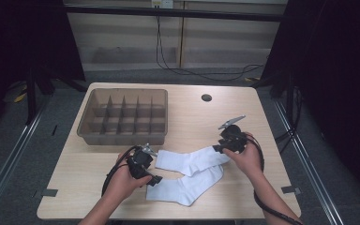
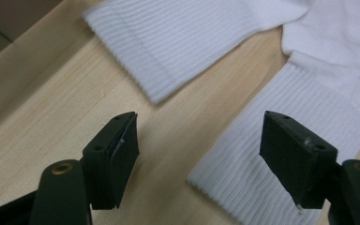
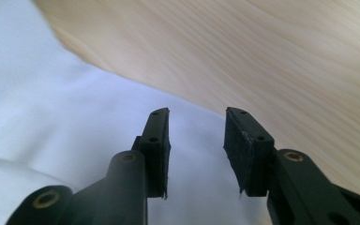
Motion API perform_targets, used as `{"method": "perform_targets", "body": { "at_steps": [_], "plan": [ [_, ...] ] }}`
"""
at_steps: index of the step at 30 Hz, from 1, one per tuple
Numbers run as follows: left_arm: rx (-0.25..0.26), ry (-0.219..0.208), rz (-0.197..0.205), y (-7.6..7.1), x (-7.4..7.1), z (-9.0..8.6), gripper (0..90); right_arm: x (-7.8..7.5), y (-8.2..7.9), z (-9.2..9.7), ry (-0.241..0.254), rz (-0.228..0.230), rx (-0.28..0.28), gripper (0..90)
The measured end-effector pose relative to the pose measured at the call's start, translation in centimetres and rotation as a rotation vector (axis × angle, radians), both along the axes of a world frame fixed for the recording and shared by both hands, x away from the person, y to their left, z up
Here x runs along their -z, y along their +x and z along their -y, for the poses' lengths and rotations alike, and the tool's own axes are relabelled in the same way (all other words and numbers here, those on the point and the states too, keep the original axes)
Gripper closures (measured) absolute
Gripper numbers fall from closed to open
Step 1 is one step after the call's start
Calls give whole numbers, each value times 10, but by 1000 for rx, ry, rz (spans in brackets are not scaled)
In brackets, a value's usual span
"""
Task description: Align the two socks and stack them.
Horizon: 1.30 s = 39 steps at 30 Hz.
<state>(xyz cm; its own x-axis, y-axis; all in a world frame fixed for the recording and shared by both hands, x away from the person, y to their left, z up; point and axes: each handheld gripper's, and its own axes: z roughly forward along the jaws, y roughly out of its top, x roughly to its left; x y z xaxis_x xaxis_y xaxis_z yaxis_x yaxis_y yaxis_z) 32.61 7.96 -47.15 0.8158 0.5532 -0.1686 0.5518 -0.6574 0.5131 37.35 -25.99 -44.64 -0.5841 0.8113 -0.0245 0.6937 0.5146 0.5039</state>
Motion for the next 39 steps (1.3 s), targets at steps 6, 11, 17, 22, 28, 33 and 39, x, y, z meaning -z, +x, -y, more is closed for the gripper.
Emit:
{"method": "perform_targets", "body": {
  "at_steps": [6,11,17,22,28,33,39],
  "plan": [
    [7,5,-7,3,1,2,283,9,-2,39,32,-22,119,616],
    [15,3,-8,4,0,6,283,17,-3,40,142,-97,96,816],
    [26,7,-10,7,1,10,283,6,4,36,131,-22,116,891],
    [40,11,-16,8,1,13,283,9,3,41,127,-28,141,757],
    [43,22,-21,6,0,14,287,4,-20,40,87,-38,107,696],
    [66,40,-29,2,-1,16,305,3,-43,28,93,-92,45,696],
    [102,61,-34,-3,-3,18,335,18,-48,6,34,-119,-9,699]
  ]
}}
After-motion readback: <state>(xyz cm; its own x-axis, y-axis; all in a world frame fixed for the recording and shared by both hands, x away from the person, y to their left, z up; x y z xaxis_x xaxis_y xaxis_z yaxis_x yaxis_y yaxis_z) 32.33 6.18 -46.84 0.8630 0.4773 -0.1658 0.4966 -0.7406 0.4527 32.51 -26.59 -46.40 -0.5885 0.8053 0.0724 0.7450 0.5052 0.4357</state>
